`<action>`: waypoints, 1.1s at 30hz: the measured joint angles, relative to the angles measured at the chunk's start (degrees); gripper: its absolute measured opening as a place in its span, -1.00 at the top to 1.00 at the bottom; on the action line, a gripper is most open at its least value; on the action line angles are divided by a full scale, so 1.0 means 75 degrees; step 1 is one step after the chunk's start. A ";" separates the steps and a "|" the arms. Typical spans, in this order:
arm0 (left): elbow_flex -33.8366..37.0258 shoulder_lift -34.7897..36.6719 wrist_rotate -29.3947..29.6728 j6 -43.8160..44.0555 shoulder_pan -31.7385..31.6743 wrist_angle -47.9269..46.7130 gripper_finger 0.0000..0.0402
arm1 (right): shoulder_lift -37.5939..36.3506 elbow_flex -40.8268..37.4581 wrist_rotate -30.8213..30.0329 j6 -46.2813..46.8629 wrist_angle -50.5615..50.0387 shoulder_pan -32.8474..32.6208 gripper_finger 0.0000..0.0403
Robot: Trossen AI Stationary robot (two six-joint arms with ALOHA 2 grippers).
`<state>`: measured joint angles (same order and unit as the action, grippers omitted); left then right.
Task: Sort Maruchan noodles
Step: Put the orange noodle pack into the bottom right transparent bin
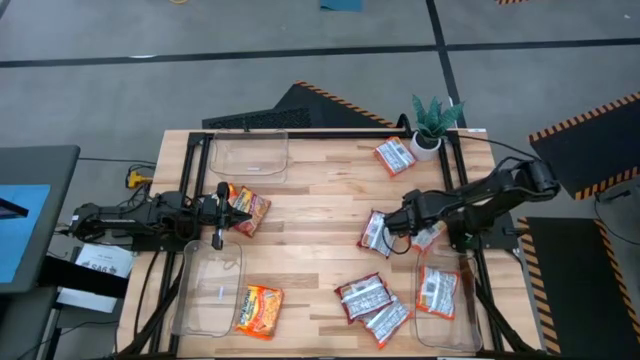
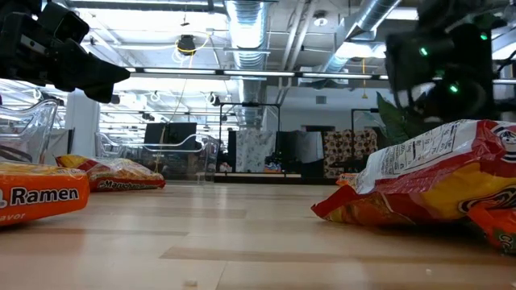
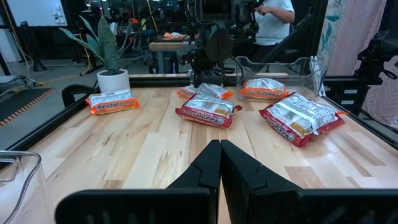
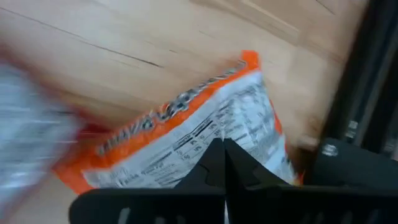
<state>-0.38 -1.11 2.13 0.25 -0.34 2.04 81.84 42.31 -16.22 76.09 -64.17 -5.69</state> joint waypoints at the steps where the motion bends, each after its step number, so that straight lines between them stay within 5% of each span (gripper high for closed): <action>1: 0.0002 -0.0002 0.0000 0.0000 -0.0003 -0.0002 1.00 | -0.0009 0.0170 -0.0077 -0.0059 -0.0120 -0.0018 0.97; 13: -0.0001 0.0001 0.0002 0.0000 -0.0001 -0.0001 1.00 | -0.0935 0.2714 -0.0502 -0.1078 -0.2535 -0.0341 0.97; 21: 0.0001 0.0001 0.0001 0.0000 -0.0001 -0.0002 1.00 | -0.1233 0.4865 0.0999 -0.1462 -0.2495 -0.2009 0.97; 26: 0.0002 0.0001 0.0000 0.0000 0.0000 0.0000 1.00 | -0.0970 0.5588 0.1997 0.0315 -0.2322 -0.3610 0.97; 33: 0.0001 0.0001 0.0000 0.0000 -0.0001 0.0001 1.00 | -0.0328 0.5348 0.3018 0.2985 -0.2986 -0.5478 0.97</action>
<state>-0.37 -1.10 2.13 0.25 -0.35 2.04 79.38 82.42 6.42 98.48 -86.57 -46.77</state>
